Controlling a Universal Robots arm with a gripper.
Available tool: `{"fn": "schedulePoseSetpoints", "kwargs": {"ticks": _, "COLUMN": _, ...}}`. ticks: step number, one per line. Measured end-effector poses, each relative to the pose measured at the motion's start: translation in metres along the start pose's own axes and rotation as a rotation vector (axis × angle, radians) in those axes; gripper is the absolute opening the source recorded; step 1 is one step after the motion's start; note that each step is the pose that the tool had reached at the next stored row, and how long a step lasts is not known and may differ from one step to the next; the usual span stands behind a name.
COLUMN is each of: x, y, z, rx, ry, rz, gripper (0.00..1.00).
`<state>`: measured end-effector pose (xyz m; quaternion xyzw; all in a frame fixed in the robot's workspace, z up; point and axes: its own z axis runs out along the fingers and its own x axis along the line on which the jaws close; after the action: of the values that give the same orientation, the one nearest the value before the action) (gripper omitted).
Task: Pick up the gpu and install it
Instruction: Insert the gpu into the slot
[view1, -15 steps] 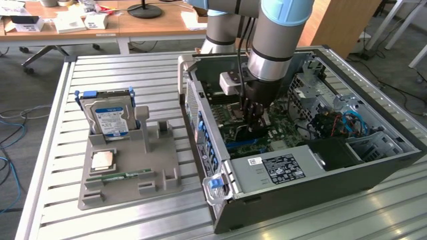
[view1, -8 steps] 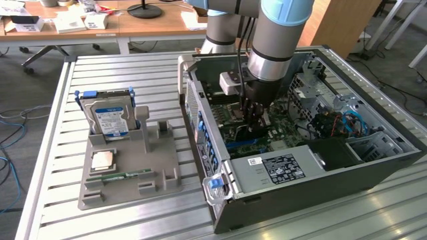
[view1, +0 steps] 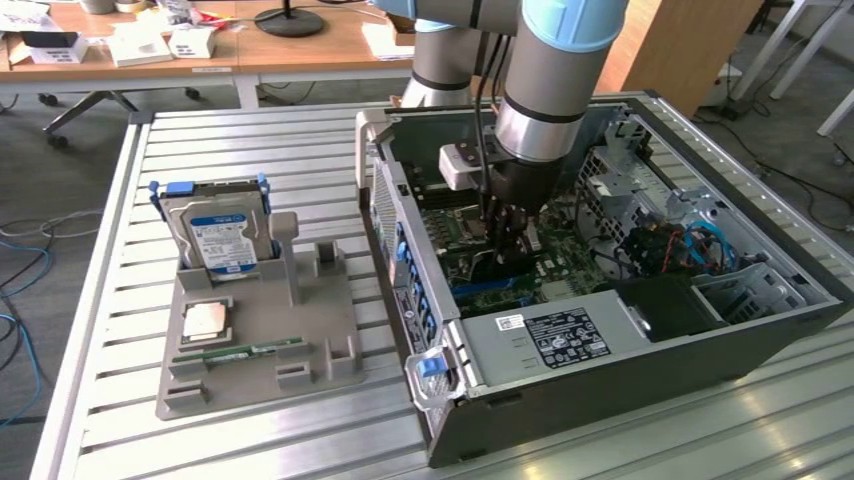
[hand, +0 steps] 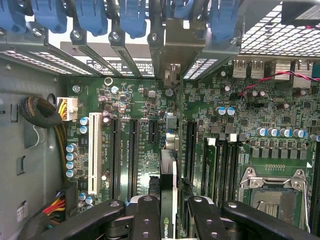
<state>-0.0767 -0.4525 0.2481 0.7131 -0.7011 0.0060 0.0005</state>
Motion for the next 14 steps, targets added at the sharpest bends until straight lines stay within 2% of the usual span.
{"fn": "schedulePoseSetpoints", "kwargs": {"ticks": 14, "x": 0.0000, "y": 0.0000, "z": 0.0000, "rx": 0.0000, "ry": 0.0000, "rz": 0.000, "gripper": 0.26}}
